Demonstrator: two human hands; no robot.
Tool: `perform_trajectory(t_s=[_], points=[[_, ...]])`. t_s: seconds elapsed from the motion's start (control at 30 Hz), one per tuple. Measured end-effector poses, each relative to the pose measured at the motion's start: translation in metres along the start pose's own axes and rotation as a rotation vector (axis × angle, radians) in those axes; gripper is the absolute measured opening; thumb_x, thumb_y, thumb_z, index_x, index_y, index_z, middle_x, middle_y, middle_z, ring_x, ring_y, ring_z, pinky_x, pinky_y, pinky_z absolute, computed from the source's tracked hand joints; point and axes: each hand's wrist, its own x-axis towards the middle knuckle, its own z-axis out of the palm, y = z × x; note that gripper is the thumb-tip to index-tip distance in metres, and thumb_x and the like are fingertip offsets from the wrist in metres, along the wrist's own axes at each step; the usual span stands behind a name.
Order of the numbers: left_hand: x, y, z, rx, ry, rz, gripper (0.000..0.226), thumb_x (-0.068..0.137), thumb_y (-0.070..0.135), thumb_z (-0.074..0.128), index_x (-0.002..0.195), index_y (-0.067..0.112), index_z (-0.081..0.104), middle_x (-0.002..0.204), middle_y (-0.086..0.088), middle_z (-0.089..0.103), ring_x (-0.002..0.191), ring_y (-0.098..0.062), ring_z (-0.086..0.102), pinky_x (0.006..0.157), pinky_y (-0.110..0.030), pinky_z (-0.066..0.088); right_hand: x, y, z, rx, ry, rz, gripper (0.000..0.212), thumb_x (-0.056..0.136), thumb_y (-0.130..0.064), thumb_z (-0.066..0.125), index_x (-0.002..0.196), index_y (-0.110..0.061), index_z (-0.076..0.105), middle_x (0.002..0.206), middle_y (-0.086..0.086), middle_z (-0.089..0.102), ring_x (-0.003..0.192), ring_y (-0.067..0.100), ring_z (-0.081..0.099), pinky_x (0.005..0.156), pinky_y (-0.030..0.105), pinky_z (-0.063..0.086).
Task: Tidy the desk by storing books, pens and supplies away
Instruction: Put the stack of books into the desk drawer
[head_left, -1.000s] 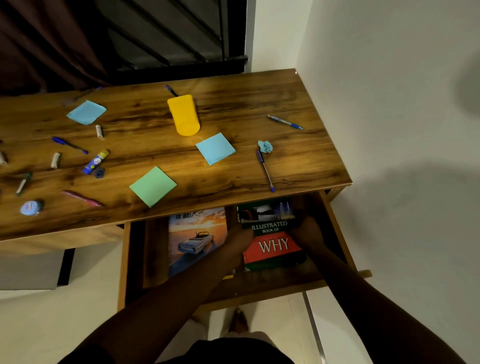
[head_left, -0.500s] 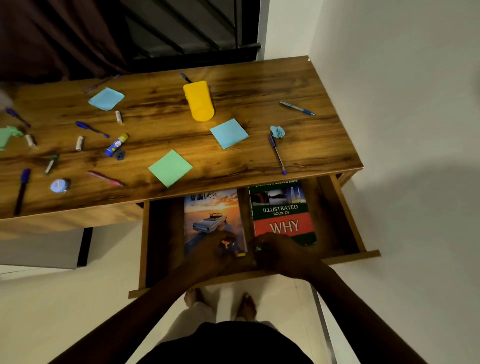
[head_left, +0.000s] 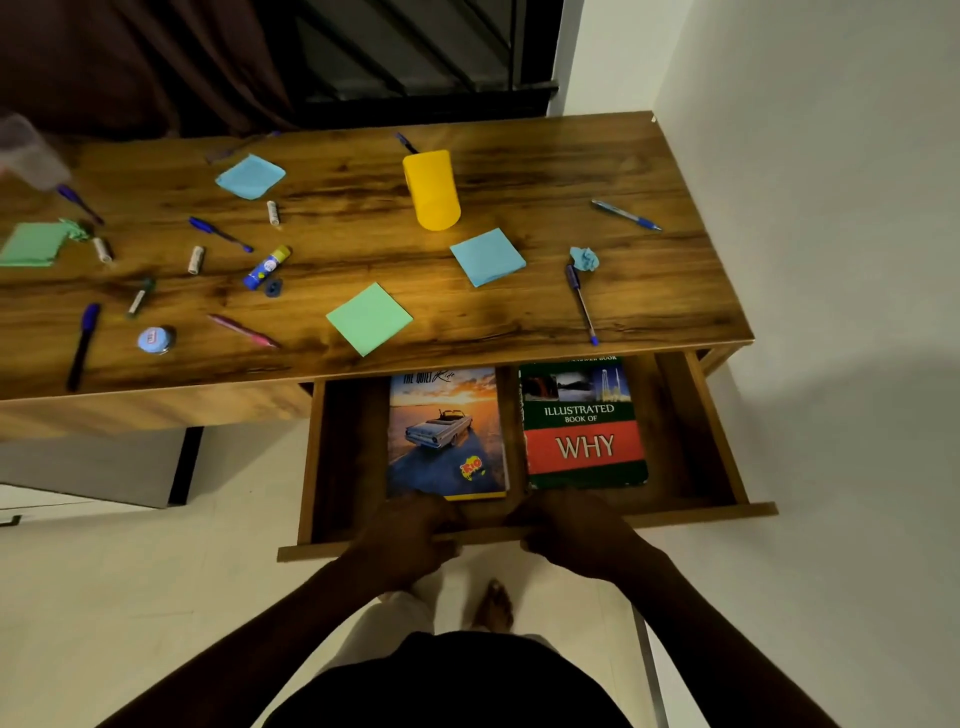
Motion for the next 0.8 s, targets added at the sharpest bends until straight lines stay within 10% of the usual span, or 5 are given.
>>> perform_trajectory(t_s=[0.5, 0.8], points=[[0.047, -0.012, -0.029, 0.009, 0.201, 0.003, 0.033, 0.092, 0.027, 0.065, 0.125, 0.028, 0.070, 0.125, 0.001, 0.069, 0.117, -0.021, 0.063, 0.095, -0.032, 0.052, 0.066, 0.014, -0.039, -0.096, 0.097, -0.094, 0.032, 0.091, -0.029, 0.065, 0.122, -0.026, 0.074, 0.121, -0.003, 0.074, 0.110, 0.017, 0.067, 0.096, 0.036, 0.053], [0.088, -0.010, -0.059, 0.281, 0.493, 0.121, 0.067, 0.077, 0.026, 0.083, 0.136, 0.022, 0.053, 0.145, -0.003, 0.043, 0.134, -0.029, 0.046, 0.099, -0.043, 0.055, 0.104, 0.015, -0.056, -0.325, 0.475, -0.099, 0.039, 0.090, -0.030, 0.068, 0.128, -0.025, 0.061, 0.127, 0.001, 0.058, 0.119, 0.025, 0.056, 0.082, 0.039, 0.058]])
